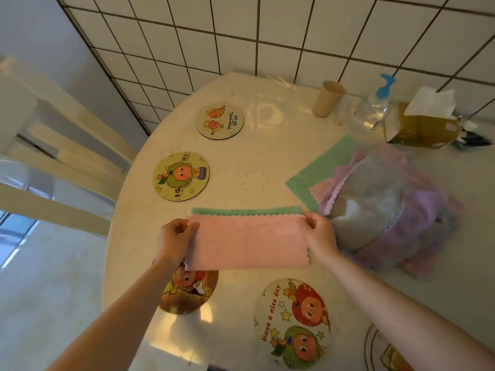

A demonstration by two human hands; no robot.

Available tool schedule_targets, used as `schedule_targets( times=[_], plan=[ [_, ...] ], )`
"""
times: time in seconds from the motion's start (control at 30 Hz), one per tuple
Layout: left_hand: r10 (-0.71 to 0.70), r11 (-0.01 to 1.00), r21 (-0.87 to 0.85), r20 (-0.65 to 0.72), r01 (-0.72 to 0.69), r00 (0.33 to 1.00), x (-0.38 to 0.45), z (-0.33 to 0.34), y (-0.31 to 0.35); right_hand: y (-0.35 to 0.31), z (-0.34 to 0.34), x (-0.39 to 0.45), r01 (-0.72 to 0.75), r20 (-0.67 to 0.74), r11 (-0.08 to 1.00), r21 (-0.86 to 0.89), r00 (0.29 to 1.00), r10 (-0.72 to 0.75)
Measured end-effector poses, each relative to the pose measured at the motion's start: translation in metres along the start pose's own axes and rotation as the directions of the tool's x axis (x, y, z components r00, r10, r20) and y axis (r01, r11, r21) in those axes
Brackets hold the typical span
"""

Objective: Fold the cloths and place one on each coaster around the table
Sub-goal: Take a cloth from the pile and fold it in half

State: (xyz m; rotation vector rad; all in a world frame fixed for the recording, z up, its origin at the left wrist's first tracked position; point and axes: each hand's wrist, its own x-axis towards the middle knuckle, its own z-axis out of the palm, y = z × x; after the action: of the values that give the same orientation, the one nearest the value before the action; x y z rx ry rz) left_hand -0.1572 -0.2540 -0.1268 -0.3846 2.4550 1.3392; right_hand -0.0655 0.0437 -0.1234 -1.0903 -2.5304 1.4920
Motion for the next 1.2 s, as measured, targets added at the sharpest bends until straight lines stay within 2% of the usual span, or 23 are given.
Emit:
schedule_targets(
  times=[0.1,0.27,0.43,0.57,0.67,0.7,0.73,0.77,0.8,0.83,0.87,0.9,0.97,1.0,1.07,1.2],
  plan=[
    [0.007,0.999,0.036,-0.01,-0.006,1.0,0.011,0.004,-0.004,-0.001,0.009,0.007,0.039,-0.049,0.994,-0.103,0.998,-0.044],
    [0.022,0.993,0.119,-0.043,-0.017,0.999,0.018,0.009,0.001,-0.001,0.018,0.015,0.024,-0.105,0.978,-0.208,0.993,-0.047],
    [0.006,0.988,0.153,-0.078,0.006,0.997,0.028,0.014,0.004,-0.005,0.022,0.022,0.014,-0.091,0.948,-0.317,0.995,-0.046],
    [0.008,0.976,0.216,-0.097,0.014,0.995,0.029,0.017,0.006,-0.008,0.023,0.025,-0.028,-0.11,0.942,-0.335,0.994,-0.009],
    [-0.01,0.968,0.246,-0.162,0.051,0.987,0.02,0.017,0.01,-0.012,0.021,0.024,-0.068,-0.12,0.976,-0.207,0.992,0.044],
    [0.045,0.952,0.306,-0.202,0.019,0.978,0.014,0.016,0.009,-0.014,0.019,0.021,-0.062,-0.107,0.986,-0.155,0.993,0.045],
    [0.188,0.905,0.416,-0.213,-0.085,0.959,0.006,0.015,0.006,-0.017,0.017,0.016,-0.014,-0.089,0.987,-0.163,0.996,0.0],
    [0.366,0.812,0.536,-0.162,-0.23,0.916,-0.005,0.015,0.002,-0.018,0.015,0.008,0.06,-0.058,0.972,-0.229,0.996,-0.075],
    [0.53,0.693,0.603,-0.057,-0.394,0.846,-0.02,0.017,-0.003,-0.017,0.013,-0.004,0.159,-0.025,0.927,-0.34,0.984,-0.178],
    [0.632,0.581,0.603,0.09,-0.547,0.77,-0.035,0.022,-0.006,-0.013,0.012,-0.017,0.266,0.007,0.832,-0.486,0.954,-0.301],
    [0.674,0.495,0.548,0.248,-0.674,0.696,-0.05,0.028,-0.009,-0.008,0.013,-0.033,0.362,0.058,0.703,-0.611,0.907,-0.417],
    [0.671,0.421,0.496,0.392,-0.759,0.629,-0.064,0.035,-0.015,-0.003,0.017,-0.049,0.452,0.138,0.591,-0.668,0.856,-0.498],
    [0.596,0.274,0.485,0.592,-0.831,0.542,-0.081,0.048,-0.03,0.015,0.028,-0.07,0.626,0.362,0.459,-0.631,0.76,-0.539],
    [0.561,0.208,0.515,0.633,-0.832,0.533,-0.085,0.053,-0.037,0.026,0.033,-0.076,0.698,0.473,0.389,-0.601,0.703,-0.53],
    [0.493,0.156,0.567,0.665,-0.809,0.561,-0.085,0.054,-0.048,0.044,0.038,-0.079,0.766,0.607,0.259,-0.589,0.63,-0.484],
    [0.451,0.121,0.625,0.657,-0.771,0.604,-0.075,0.038,-0.062,0.057,0.02,-0.075,0.766,0.62,0.174,-0.619,0.612,-0.492]
  ],
)
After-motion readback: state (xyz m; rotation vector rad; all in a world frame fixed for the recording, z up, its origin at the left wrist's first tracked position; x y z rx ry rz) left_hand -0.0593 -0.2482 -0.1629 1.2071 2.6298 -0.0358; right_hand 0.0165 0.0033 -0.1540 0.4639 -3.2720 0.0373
